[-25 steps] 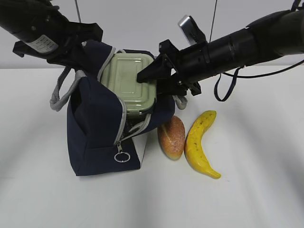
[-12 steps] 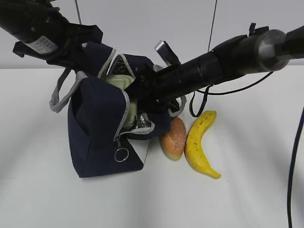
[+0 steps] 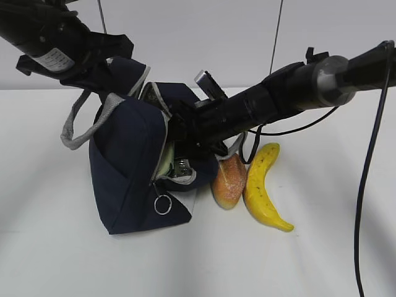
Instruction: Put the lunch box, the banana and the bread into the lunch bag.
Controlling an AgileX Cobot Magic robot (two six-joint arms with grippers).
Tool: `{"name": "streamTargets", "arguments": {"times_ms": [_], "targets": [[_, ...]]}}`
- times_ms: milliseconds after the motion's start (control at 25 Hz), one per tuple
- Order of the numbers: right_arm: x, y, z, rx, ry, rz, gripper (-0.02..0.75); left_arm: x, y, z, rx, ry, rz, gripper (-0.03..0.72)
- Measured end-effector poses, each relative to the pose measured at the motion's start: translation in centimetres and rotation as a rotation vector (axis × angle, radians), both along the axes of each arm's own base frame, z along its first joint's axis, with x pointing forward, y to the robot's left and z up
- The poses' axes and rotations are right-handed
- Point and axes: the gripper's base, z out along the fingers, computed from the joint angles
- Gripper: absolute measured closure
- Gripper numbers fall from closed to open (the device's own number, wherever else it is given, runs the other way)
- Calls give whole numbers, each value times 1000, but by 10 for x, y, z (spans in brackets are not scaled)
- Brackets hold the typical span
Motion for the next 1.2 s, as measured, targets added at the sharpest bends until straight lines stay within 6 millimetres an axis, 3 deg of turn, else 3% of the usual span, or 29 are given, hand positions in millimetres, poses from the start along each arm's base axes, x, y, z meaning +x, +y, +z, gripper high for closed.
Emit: {"name": "streamTargets", "arguments": {"times_ms": [360,520,720,880,1120,1200], "targets": [[-1,2,5,-2,-9,63,210,-1,0,-1,6,8,-3,691],[0,3,14,26,-2,157,208,-2,1,-1,16,18,-8,691],[4,0,38,46,10,217,243,-3,2,-3,35,34,-17,691],[-4,-13,73,-87,-72,262,248,-5,2,-4,46,55,-28,691],[-37,-31,158,-199,-244,274,255,-6,3,-4,52,61,-33,691],[-50,-37,173,-224,-263,265,257,-6,3,-4,55,64,-34,691]]}}
